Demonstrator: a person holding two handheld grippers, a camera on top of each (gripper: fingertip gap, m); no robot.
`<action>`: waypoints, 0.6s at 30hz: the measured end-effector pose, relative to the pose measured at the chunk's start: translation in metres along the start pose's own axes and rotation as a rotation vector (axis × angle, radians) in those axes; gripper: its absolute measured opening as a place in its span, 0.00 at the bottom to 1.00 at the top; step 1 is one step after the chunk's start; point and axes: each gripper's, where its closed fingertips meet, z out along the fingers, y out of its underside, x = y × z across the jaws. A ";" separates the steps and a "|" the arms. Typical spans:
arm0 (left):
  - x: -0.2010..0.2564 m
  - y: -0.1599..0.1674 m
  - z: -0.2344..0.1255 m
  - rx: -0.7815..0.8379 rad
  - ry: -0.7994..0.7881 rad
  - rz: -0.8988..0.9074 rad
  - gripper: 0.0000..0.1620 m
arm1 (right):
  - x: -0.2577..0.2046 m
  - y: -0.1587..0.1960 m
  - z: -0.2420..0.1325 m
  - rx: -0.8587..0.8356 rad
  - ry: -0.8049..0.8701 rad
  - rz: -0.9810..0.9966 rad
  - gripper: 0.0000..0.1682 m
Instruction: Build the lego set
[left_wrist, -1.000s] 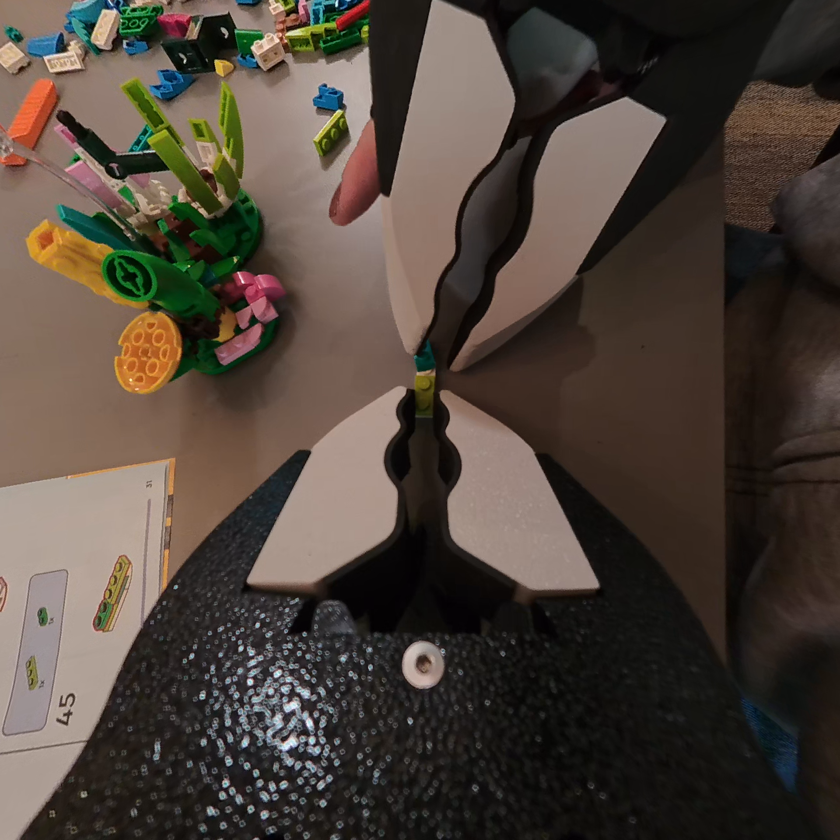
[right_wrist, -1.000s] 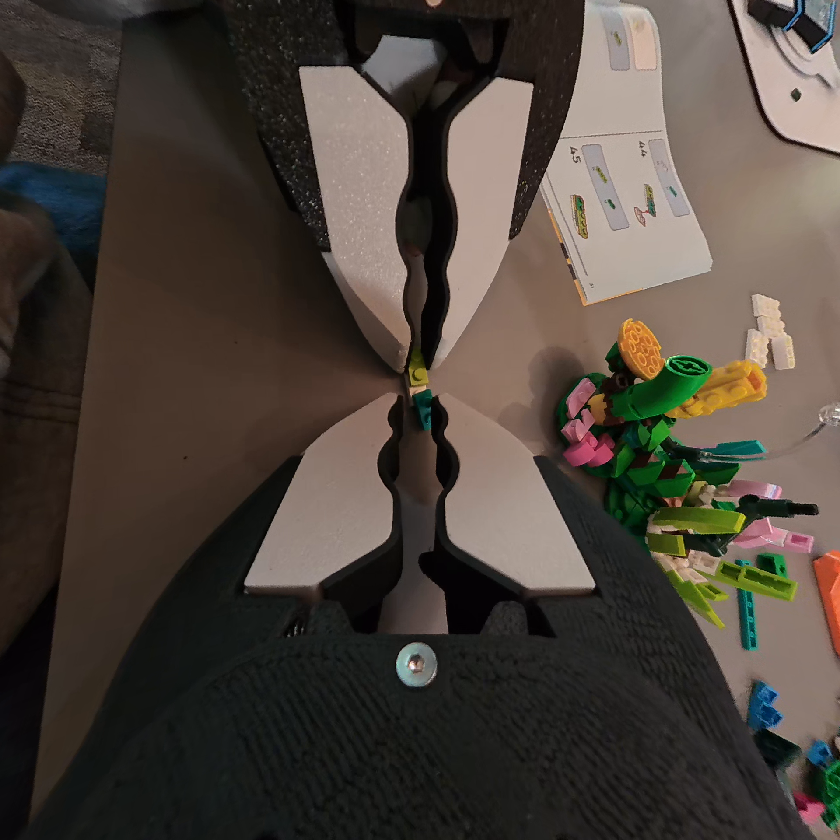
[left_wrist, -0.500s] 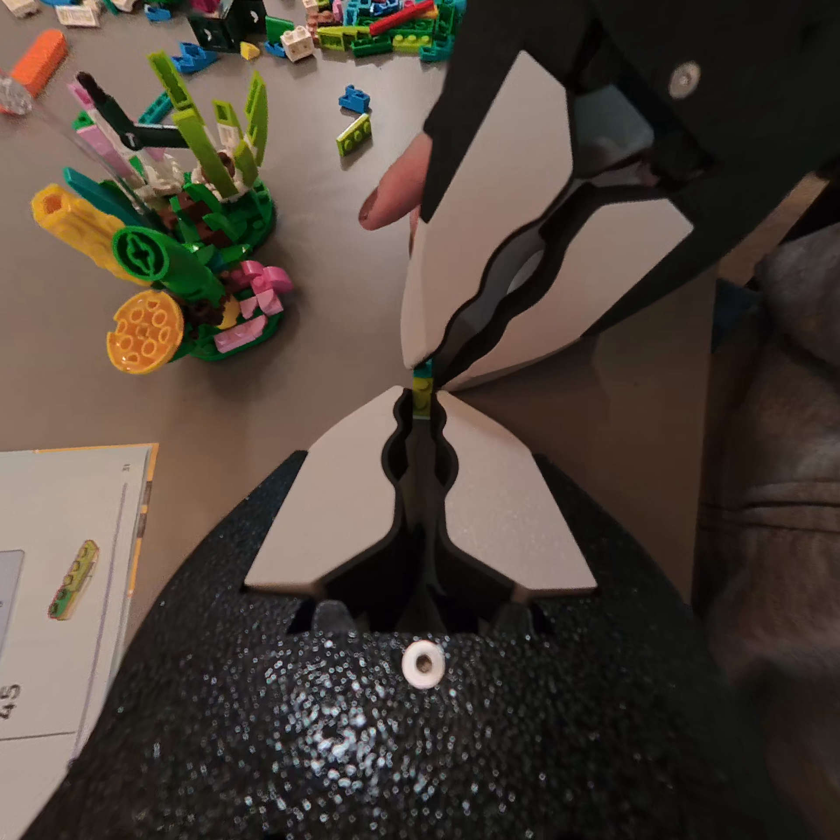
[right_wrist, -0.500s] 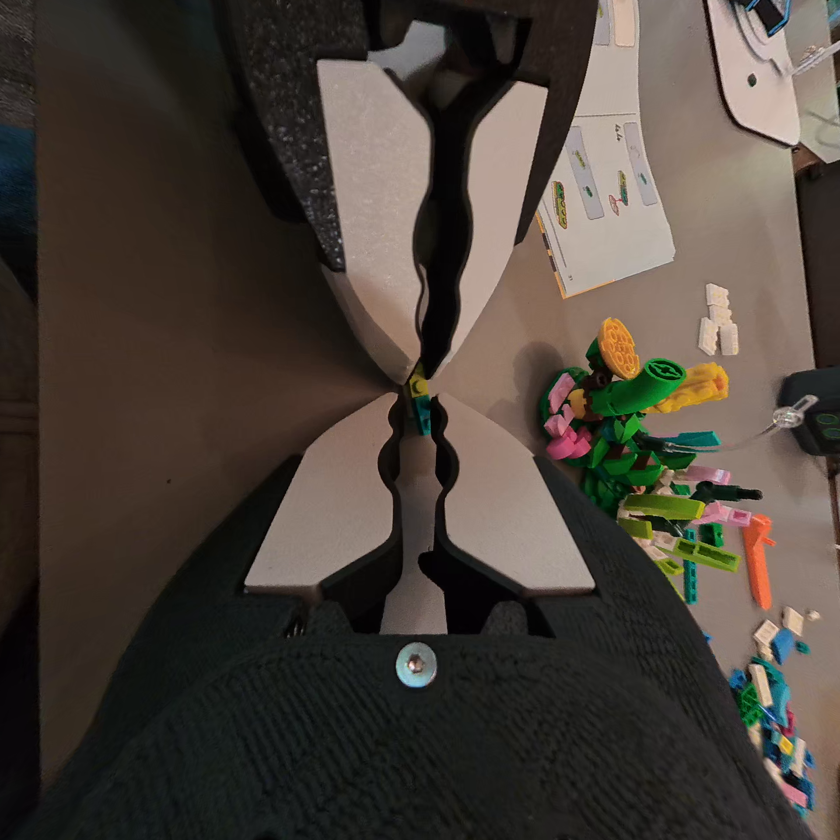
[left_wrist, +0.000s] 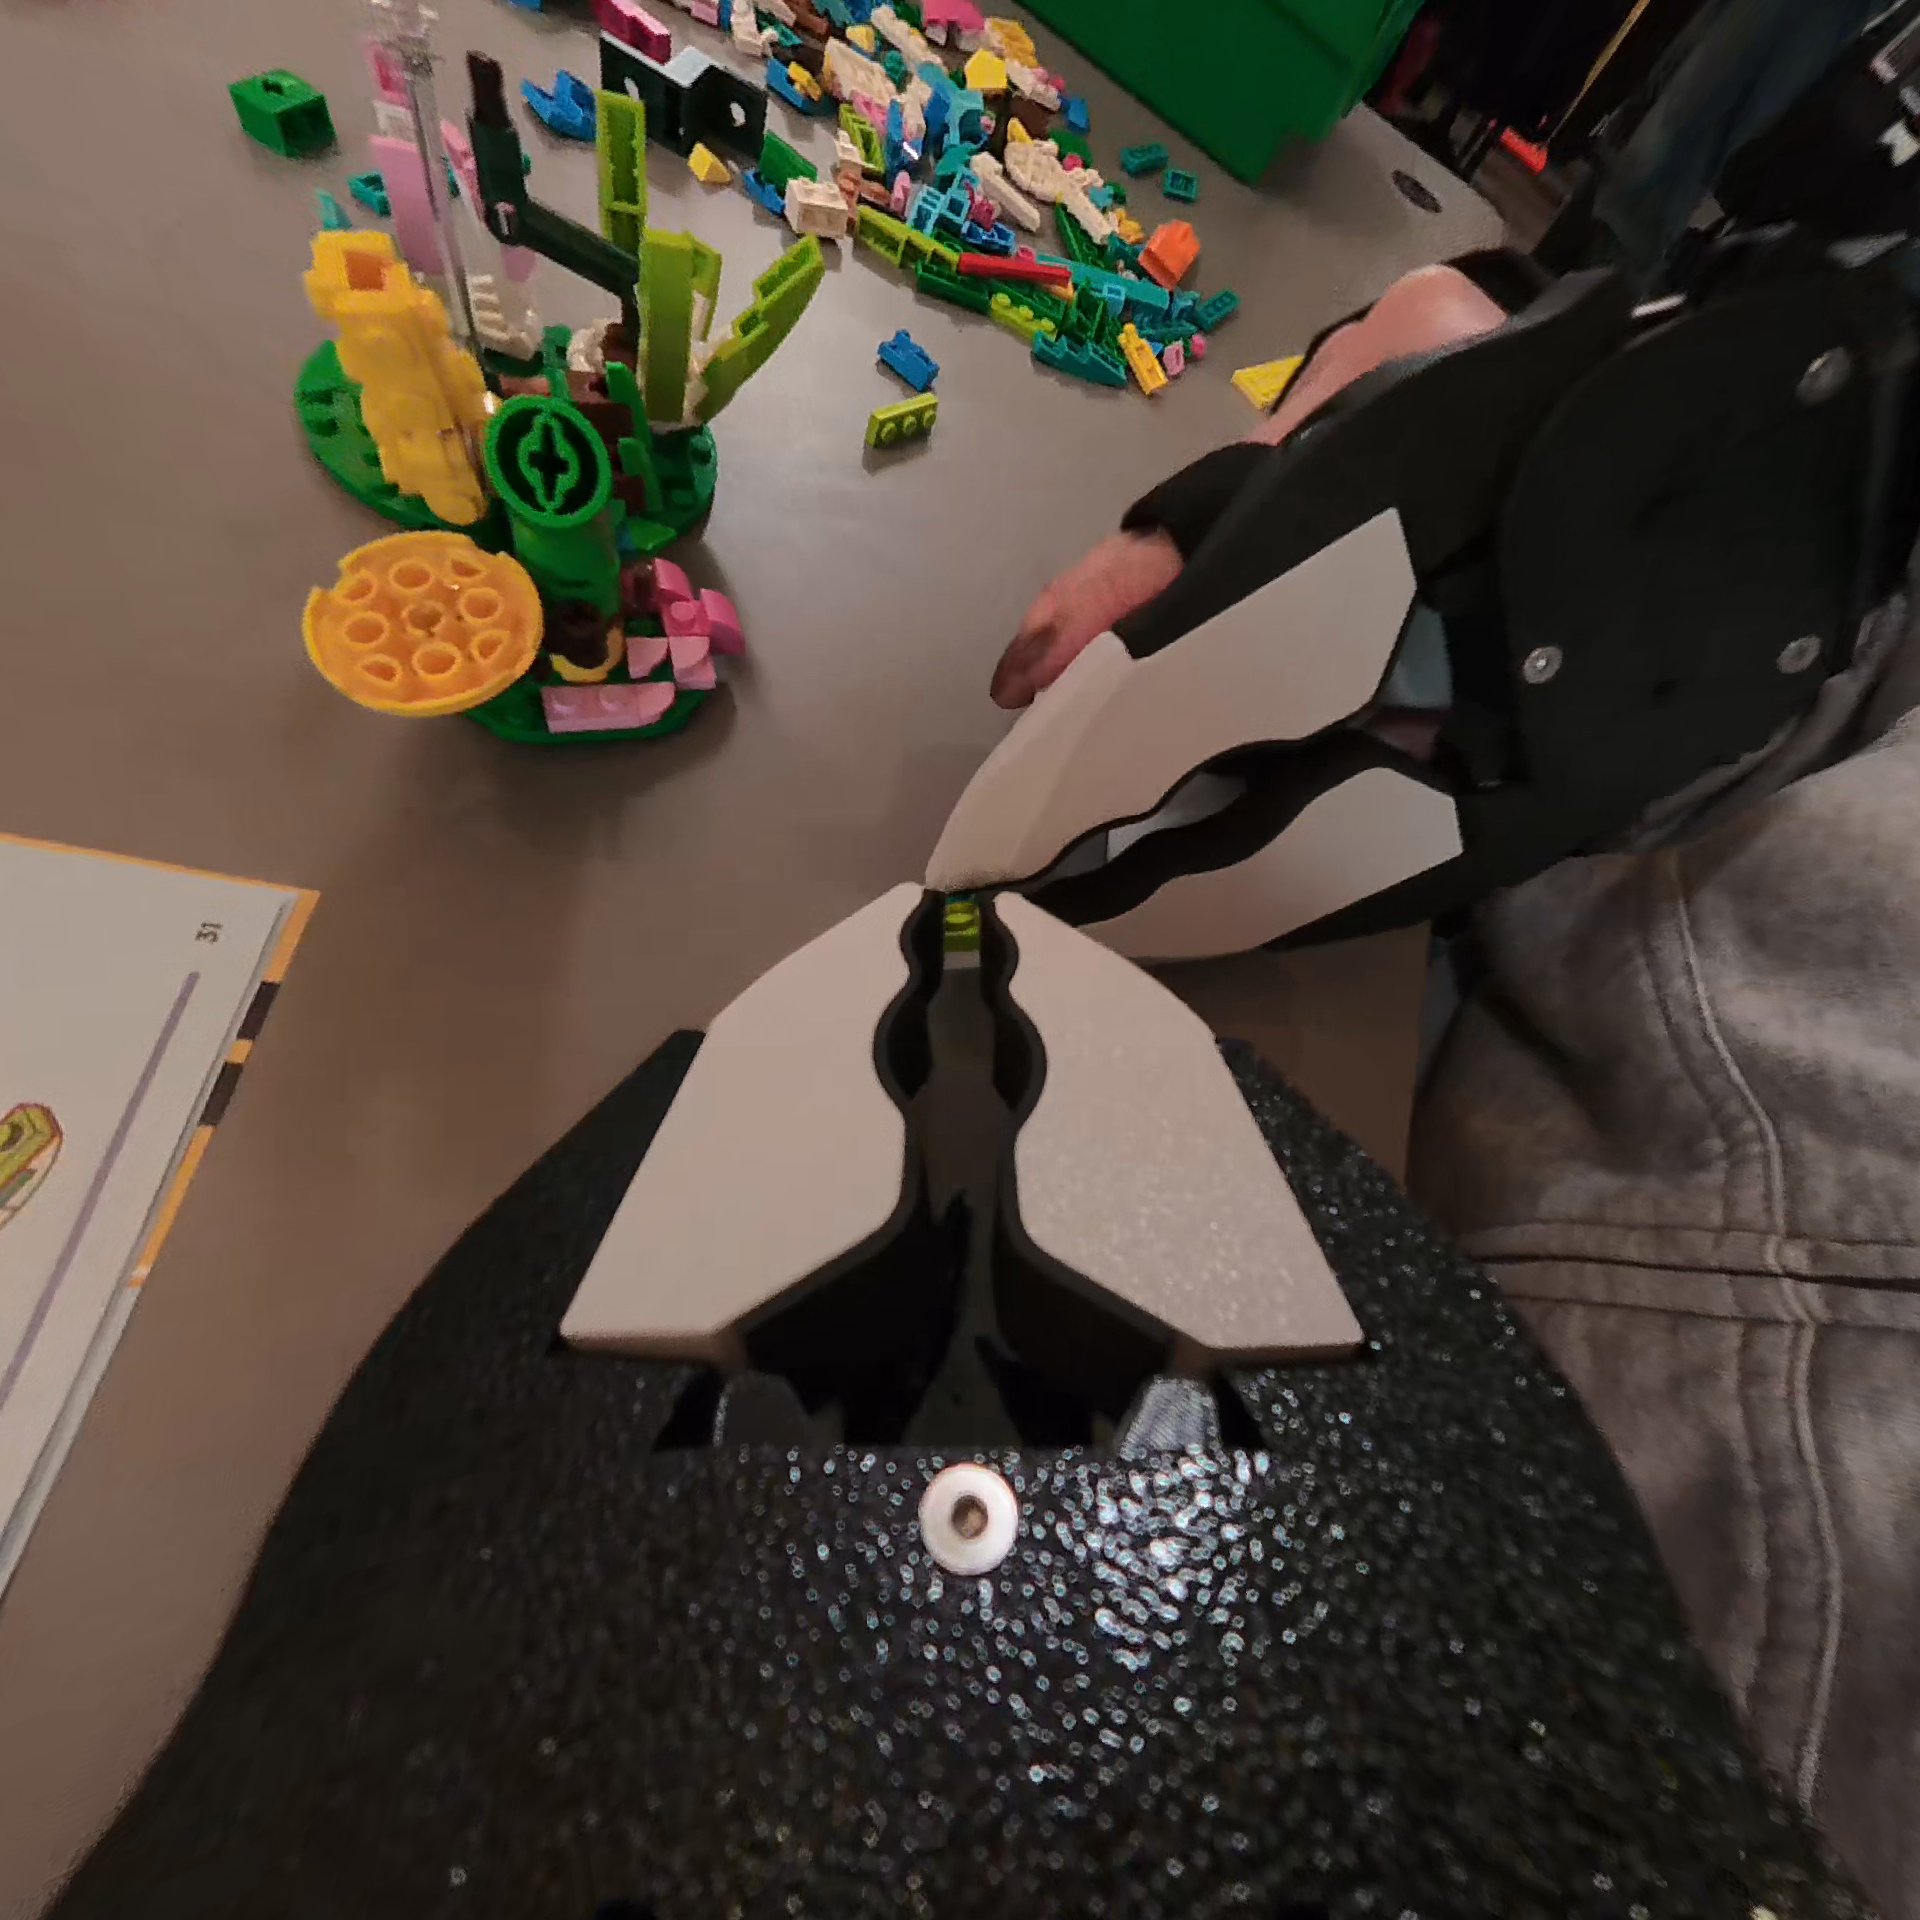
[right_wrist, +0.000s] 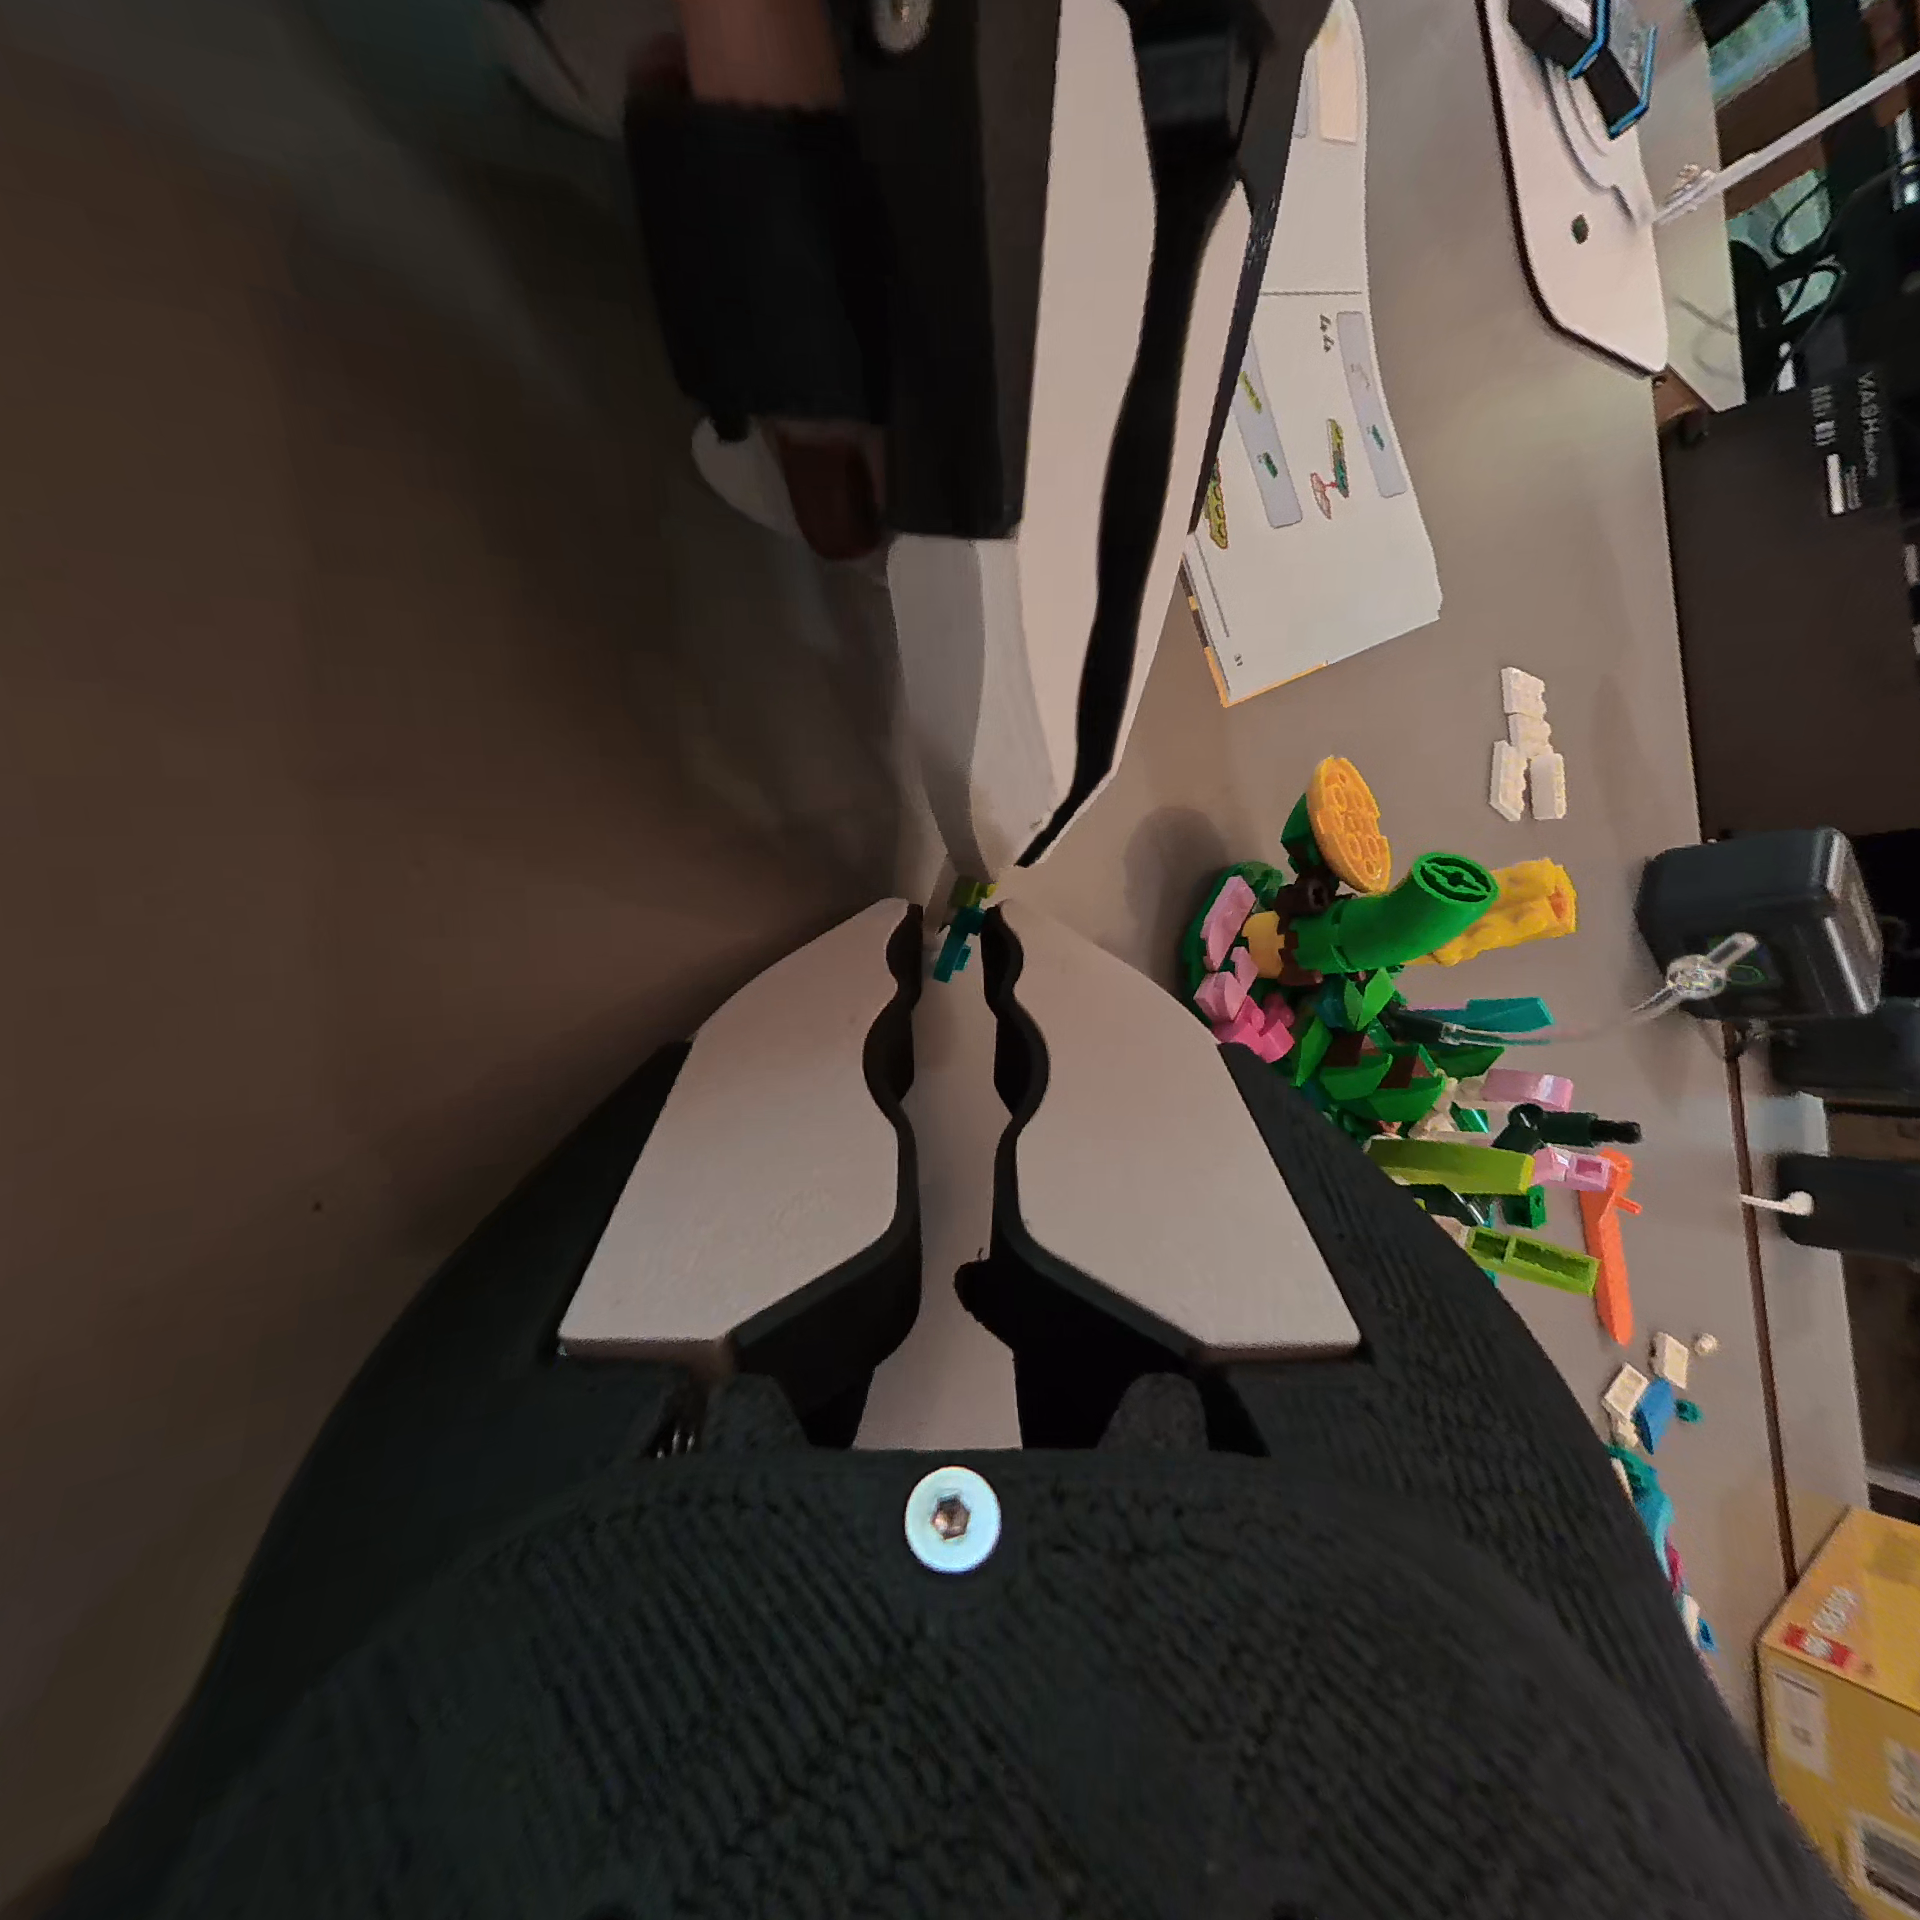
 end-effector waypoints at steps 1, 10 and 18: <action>0.000 0.000 0.000 0.004 0.005 -0.010 0.04 | 0.000 0.000 0.001 -0.003 0.007 0.004 0.06; 0.001 0.006 -0.003 -0.028 0.036 -0.002 0.04 | -0.001 -0.002 0.002 0.004 -0.004 0.038 0.05; -0.006 0.017 -0.002 -0.129 -0.186 0.601 0.18 | -0.003 -0.003 0.002 0.016 -0.030 0.023 0.05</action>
